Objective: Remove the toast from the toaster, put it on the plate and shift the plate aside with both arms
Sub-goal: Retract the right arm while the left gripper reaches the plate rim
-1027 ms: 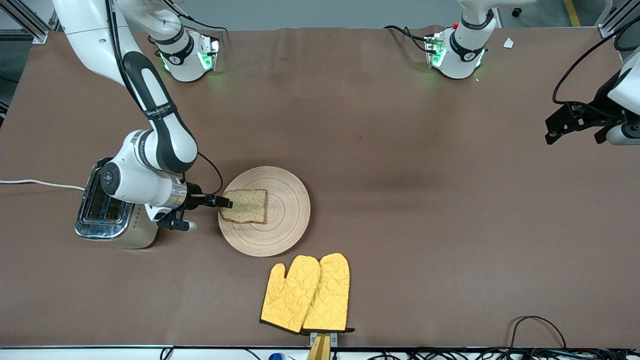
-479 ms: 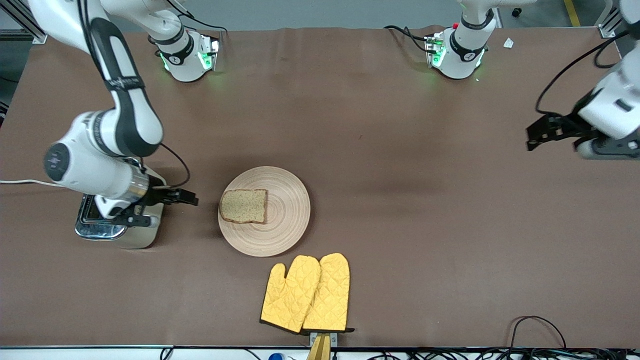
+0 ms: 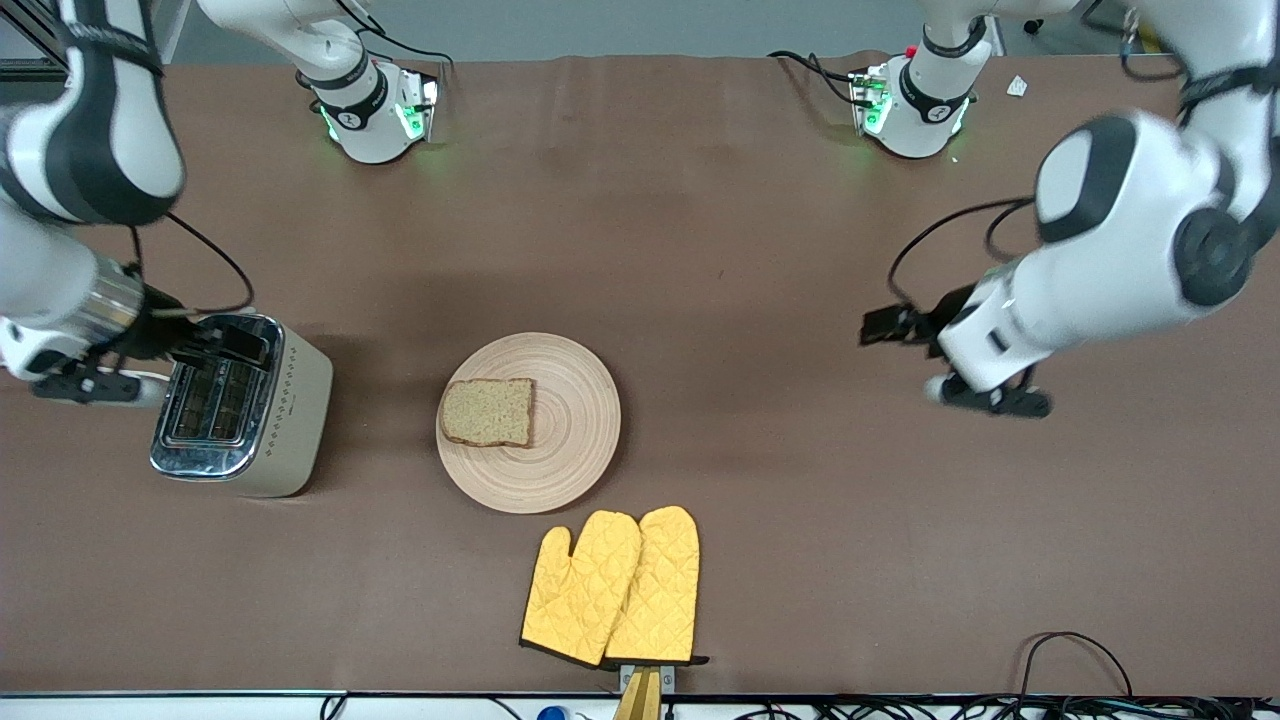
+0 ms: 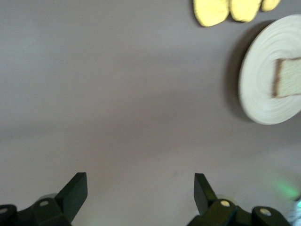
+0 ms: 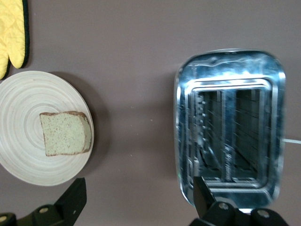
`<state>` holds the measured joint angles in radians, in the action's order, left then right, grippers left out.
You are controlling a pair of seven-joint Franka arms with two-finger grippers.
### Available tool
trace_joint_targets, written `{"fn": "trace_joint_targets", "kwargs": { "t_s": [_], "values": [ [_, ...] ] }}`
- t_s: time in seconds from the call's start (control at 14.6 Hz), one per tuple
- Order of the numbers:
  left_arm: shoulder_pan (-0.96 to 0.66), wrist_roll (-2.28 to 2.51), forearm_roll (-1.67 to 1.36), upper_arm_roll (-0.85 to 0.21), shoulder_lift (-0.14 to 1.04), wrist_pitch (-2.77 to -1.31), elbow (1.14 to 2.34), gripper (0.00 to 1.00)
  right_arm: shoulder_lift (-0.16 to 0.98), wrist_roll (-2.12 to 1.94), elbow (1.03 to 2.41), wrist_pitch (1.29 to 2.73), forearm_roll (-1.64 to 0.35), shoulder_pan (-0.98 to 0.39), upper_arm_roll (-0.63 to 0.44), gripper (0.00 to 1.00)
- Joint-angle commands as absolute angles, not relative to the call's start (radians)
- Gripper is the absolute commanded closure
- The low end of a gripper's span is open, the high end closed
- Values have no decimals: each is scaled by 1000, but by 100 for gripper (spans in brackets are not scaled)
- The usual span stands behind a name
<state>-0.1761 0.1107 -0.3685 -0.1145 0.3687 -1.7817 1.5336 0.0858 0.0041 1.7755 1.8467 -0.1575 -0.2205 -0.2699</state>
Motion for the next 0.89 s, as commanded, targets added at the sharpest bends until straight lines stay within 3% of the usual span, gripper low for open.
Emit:
{"fn": "trace_joint_targets", "kwargs": {
  "t_s": [0.0, 0.27, 0.48, 0.82],
  "values": [
    [-228, 187, -515, -117, 495, -1908, 1506, 0, 48, 3, 1704, 1738, -103, -186, -262, 0],
    [-325, 232, -740, -118, 656, -2181, 1508, 0, -11, -18, 1666, 1695, 14, -193, -253, 0],
    [-415, 222, -944, -118, 754, -2392, 1505, 0, 1, -51, 1542, 1617, 14, -192, -255, 0],
    [-526, 201, -1117, -118, 877, -2520, 1425, 0, 5, -40, 1537, 1609, 14, -204, -250, 0]
  ]
}}
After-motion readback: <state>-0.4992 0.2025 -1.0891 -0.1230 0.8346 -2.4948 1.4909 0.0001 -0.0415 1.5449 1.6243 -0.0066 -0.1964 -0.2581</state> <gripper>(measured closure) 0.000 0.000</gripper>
